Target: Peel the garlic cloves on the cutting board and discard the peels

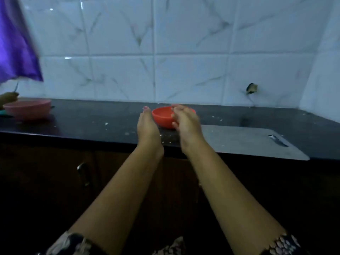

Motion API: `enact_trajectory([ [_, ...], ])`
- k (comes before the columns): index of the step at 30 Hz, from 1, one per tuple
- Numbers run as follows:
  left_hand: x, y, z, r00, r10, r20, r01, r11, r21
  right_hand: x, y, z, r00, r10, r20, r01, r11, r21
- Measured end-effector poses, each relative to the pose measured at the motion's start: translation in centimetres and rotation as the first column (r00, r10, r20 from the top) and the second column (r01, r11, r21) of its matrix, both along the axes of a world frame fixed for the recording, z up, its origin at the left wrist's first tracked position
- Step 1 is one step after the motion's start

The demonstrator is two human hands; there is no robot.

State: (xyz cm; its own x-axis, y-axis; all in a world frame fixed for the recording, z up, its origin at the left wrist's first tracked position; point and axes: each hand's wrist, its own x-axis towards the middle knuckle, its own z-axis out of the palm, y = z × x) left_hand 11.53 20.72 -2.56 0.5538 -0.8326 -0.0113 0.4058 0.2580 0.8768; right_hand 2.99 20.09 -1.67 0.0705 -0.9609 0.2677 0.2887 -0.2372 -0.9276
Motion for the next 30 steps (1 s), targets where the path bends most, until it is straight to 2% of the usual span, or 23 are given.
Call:
enact_trajectory([
  [3,-0.8,-3.3,1.0,0.998,0.003,-0.058,0.0,0.999,0.052,-3.6,-5.7,-0.2,0.952,-0.22,-0.215,0.213,0.976,-0.055],
  [6,-1.4,-8.2,0.9,0.998,0.017,-0.068,-0.01,0.994,0.109,-4.7,-11.5,-2.1,0.839,-0.293,-0.457,0.272,0.956,-0.114],
  [8,-0.9,-10.7,0.5,0.997,0.078,-0.013,-0.075,0.987,0.14,-4.4,-13.5,-3.4,0.791,-0.319,-0.522,0.298,0.946,-0.127],
  [11,0.3,-15.1,0.2,0.98,0.194,0.036,-0.197,0.958,0.21,-3.7,-16.7,-4.2,0.776,-0.354,-0.522,0.337,0.932,-0.133],
  [14,1.7,-16.9,0.2,0.974,0.212,-0.083,-0.185,0.949,0.257,-3.4,-18.1,-4.1,0.802,-0.347,-0.486,0.338,0.935,-0.11],
  [17,1.9,-17.4,0.3,0.97,0.204,-0.136,-0.154,0.938,0.31,-3.0,-18.9,-3.8,0.871,-0.244,-0.427,0.252,0.967,-0.04],
  [21,0.9,-17.1,1.3,0.959,0.222,-0.177,-0.145,0.918,0.368,-3.2,-20.0,-3.1,0.921,-0.129,-0.368,0.193,0.971,0.144],
  [24,-0.3,-17.0,2.6,0.958,0.204,-0.202,-0.122,0.927,0.353,-4.0,-19.4,-2.2,0.976,-0.042,-0.215,0.109,0.944,0.312],
  [27,-2.4,-17.0,4.6,0.977,0.119,-0.179,-0.058,0.948,0.314,-6.0,-18.1,-1.3,0.987,-0.128,-0.102,0.155,0.926,0.343],
  [30,-5.1,-17.4,5.8,0.987,-0.01,-0.162,0.061,0.949,0.31,-8.7,-17.2,-0.2,0.954,-0.295,-0.061,0.296,0.878,0.378],
])
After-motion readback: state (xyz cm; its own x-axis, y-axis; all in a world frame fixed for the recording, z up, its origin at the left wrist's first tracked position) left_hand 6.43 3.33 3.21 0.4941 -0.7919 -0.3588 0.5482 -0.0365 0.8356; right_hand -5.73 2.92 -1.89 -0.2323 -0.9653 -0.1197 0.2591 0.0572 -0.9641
